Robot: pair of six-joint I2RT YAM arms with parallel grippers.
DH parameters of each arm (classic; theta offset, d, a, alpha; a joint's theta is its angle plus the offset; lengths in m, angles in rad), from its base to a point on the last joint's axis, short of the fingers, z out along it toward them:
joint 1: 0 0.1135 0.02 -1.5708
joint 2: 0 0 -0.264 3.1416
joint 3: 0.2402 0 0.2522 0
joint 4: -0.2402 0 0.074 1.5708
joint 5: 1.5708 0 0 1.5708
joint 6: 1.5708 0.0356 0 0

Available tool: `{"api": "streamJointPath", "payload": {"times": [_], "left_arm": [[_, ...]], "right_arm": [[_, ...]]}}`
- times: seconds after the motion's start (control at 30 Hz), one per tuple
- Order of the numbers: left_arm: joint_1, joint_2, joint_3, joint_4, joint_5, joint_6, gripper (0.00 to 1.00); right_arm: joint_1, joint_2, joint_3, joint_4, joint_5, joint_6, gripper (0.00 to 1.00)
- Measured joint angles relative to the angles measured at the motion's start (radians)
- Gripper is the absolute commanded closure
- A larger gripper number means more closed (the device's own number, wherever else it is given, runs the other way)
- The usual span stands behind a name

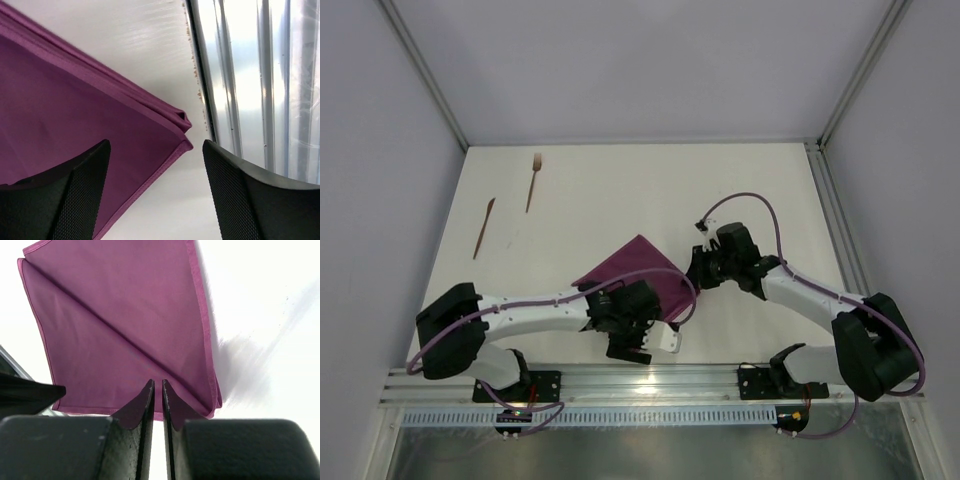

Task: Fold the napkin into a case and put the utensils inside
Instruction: Pick up the upper triangle-folded napkin from the center of the board.

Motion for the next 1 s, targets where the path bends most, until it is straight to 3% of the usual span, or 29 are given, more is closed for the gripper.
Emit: {"api": "streamJointPath", "payload": {"times": [0.1, 0.23, 0.57, 0.87, 0.97, 1.0], "left_arm": [[-0.058, 0.001, -0.014, 0.014, -0.031, 0.0, 0.23], [-0.119, 0.01, -0.032, 0.026, -0.054, 0.003, 0.3], [-0.132, 0.067, -0.054, 0.12, -0.155, -0.006, 0.4], [-0.132, 0.082, -0.057, 0.158, -0.156, -0.015, 0.67], [-0.135, 0.083, -0.06, 0.172, -0.169, -0.024, 0.83], [-0.135, 0.083, -0.062, 0.178, -0.179, -0.025, 0.95]], "right_arm": [[-0.003, 0.0, 0.011, -0.018, 0.01, -0.008, 0.85], [-0.008, 0.0, 0.011, -0.042, 0.02, -0.011, 0.85], [-0.011, -0.007, 0.011, -0.059, 0.031, -0.013, 0.85], [-0.012, -0.047, 0.011, -0.085, 0.032, -0.014, 0.85], [-0.018, -0.073, 0.012, -0.098, 0.032, -0.019, 0.85], [-0.023, -0.084, 0.013, -0.106, 0.031, -0.023, 0.85]]}}
